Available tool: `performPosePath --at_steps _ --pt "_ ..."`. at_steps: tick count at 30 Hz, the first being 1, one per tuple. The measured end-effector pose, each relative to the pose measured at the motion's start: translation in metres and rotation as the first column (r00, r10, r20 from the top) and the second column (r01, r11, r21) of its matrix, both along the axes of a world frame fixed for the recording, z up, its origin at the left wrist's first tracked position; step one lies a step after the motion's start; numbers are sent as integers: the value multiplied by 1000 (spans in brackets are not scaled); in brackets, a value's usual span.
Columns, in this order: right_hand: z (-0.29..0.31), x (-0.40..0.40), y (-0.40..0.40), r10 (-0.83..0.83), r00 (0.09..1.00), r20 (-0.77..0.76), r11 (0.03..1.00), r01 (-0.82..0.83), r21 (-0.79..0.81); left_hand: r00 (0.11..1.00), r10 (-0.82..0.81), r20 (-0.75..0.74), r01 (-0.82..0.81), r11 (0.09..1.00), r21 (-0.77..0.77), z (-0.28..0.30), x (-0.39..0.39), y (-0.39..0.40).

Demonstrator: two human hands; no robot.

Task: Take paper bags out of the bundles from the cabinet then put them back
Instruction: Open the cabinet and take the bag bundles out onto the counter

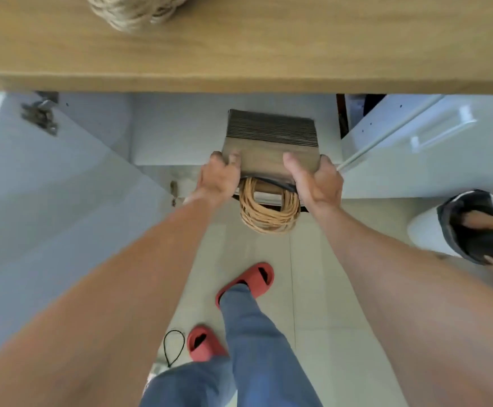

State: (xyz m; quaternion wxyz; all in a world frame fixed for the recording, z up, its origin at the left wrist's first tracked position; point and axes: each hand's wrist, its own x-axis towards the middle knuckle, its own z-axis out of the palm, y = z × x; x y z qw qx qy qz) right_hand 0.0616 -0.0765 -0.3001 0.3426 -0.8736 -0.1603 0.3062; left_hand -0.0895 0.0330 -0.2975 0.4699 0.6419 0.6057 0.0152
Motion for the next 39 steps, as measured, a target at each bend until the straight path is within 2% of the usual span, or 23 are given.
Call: performPosePath --at_steps 5,8,16,21,27,30,35,39 --pt "84 -55 -80 16 996 85 1000 -17 14 989 -31 144 22 998 65 77 -59 -85" --pt "126 -81 -123 14 990 144 999 -20 46 978 -67 200 29 982 187 116 -85 -127" --pt "194 -119 -178 -25 965 260 987 -17 158 943 -82 322 -47 926 374 189 -120 -181" --pt "229 -84 -147 -41 952 304 978 -24 207 920 -154 361 -37 882 470 229 -84 -148" --pt "256 -5 -74 -16 934 357 980 -56 189 914 -181 364 -16 879 477 249 -4 -77" --pt "258 35 -33 7 941 338 986 -63 154 930 -181 319 12 884 467 241 44 -33" --pt "241 92 29 49 956 291 992 -80 94 975 -155 162 75 908 413 226 107 28" --pt "230 123 67 85 959 269 992 -106 65 983 -127 132 62 908 414 214 135 63"
